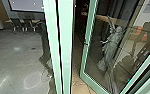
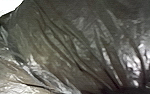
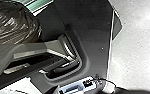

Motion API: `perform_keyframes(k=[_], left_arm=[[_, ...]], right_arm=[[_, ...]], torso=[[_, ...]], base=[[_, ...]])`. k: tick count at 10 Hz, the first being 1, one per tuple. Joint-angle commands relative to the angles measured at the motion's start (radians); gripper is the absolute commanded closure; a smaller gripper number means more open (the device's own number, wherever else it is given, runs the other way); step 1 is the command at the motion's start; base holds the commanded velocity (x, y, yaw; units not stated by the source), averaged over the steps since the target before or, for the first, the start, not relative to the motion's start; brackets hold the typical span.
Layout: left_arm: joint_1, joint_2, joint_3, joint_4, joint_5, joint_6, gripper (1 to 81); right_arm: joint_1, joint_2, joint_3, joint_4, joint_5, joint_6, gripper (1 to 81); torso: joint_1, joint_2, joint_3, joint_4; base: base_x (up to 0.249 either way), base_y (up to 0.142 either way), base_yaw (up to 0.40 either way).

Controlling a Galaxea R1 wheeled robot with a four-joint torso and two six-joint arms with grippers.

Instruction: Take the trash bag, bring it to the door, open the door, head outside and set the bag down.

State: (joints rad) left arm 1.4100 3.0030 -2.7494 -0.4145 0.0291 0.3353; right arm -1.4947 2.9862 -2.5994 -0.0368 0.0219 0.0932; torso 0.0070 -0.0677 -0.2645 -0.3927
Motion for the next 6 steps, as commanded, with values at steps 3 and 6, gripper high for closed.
perform_keyframes(k=[3,6], left_arm=[[-0.041,0.016,-0.004,0.009,0.055,0.002,81.1],[-0.042,0.030,-0.004,0.020,0.055,0.004,81.1]], right_arm=[[-0.005,0.039,-0.028,0.002,0.010,-0.010,1.0],[-0.019,0.038,-0.031,0.002,0.015,-0.013,1.0]], torso=[[0.000,0.000,0.000,0.000],[0.000,0.000,0.000,0.000]], base=[[0.000,0.000,0.000],[0.000,0.000,0.000]])
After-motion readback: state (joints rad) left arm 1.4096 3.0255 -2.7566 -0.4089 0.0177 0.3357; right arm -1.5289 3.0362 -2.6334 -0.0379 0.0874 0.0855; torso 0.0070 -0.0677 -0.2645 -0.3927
